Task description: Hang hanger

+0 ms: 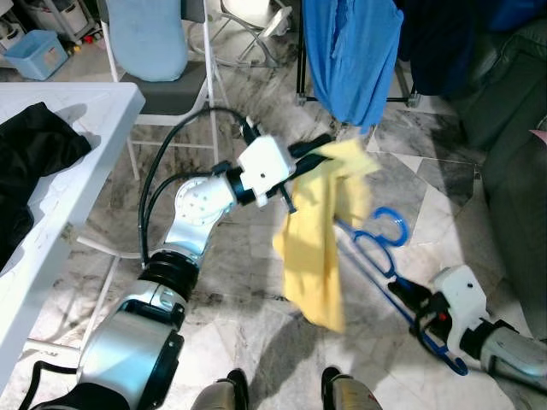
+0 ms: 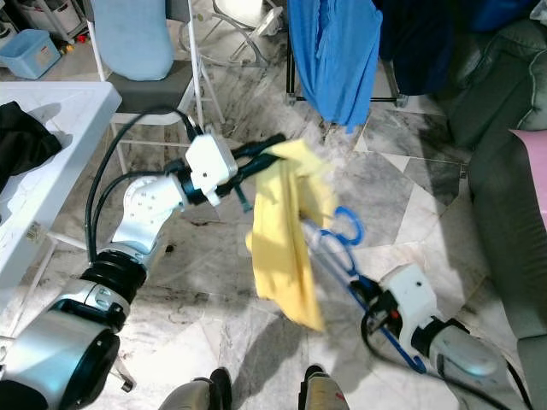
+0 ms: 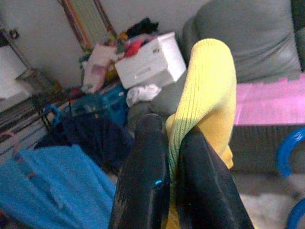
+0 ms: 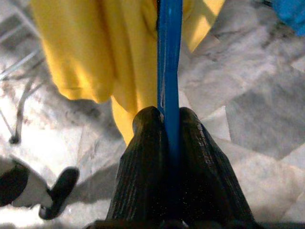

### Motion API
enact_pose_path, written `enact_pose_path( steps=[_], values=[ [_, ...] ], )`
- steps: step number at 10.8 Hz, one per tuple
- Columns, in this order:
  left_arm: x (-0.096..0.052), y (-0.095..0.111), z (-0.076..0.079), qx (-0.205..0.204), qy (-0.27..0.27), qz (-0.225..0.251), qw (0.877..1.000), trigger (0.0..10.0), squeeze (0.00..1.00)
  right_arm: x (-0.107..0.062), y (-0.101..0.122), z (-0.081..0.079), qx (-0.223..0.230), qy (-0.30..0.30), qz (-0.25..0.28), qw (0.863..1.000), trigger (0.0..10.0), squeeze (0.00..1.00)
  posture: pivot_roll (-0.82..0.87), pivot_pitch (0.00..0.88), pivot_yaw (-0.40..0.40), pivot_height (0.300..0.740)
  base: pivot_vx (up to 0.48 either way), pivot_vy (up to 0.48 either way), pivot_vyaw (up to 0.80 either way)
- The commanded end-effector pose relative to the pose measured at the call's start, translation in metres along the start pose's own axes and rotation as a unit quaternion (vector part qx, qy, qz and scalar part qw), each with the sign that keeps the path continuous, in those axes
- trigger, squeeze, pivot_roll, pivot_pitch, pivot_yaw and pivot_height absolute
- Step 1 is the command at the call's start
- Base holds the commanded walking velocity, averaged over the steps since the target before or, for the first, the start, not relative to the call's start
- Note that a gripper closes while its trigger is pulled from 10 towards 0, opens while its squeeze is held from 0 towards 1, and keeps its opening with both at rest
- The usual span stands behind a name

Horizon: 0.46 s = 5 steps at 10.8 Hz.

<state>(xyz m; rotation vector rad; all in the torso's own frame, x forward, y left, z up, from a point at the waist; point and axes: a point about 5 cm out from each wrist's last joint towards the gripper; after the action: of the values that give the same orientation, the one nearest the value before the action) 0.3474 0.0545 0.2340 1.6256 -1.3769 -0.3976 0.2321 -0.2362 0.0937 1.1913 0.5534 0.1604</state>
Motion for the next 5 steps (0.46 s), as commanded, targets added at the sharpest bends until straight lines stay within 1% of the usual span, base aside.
enact_pose_path(
  steps=[1, 2, 3, 4, 5],
  values=[
    [0.002, 0.012, -0.002, -0.005, 0.0, 0.03, 1.0, 10.0, 0.0, 0.0, -0.004, 0.015, 0.036, -0.062, 0.004, 0.997, 10.0, 0.0, -0.21, 0.224, 0.096, 0.74, 0.0, 0.0, 0.0],
    [0.004, 0.014, 0.005, -0.01, -0.018, 0.034, 0.999, 10.0, 0.0, 0.001, -0.009, 0.026, 0.081, -0.105, 0.001, 0.991, 10.0, 0.0, -0.21, 0.225, 0.094, 0.74, 0.0, 0.0, 0.0],
    [0.006, 0.02, 0.013, -0.034, -0.031, 0.049, 0.998, 10.0, 0.0, 0.0, -0.012, 0.035, 0.125, -0.145, 0.007, 0.982, 10.0, 0.0, -0.21, 0.226, 0.095, 0.74, 0.0, 0.0, 0.0],
    [0.007, 0.021, 0.025, -0.069, -0.042, 0.055, 0.995, 10.0, 0.0, 0.0, -0.012, 0.051, 0.193, -0.209, 0.024, 0.958, 10.0, 0.0, -0.21, 0.231, 0.095, 0.74, 0.0, 0.0, 0.0],
    [0.004, 0.014, 0.035, -0.091, -0.047, 0.044, 0.994, 10.0, 0.0, 0.001, -0.006, 0.06, 0.231, -0.236, 0.049, 0.943, 10.0, 0.0, -0.21, 0.234, 0.097, 0.74, 0.0, 0.0, 0.0]
  ],
)
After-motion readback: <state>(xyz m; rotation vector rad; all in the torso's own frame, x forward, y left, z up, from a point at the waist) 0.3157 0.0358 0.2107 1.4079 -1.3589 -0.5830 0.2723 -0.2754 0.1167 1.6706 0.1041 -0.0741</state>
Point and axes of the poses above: a point about 5 cm out from each wrist's last joint towards the gripper, its own x axis pointing out of the wrist towards the gripper, its own y axis along the axis of the wrist's last joint, z = x × y, and after that the axes turned 8 degrees about -x, right-handed
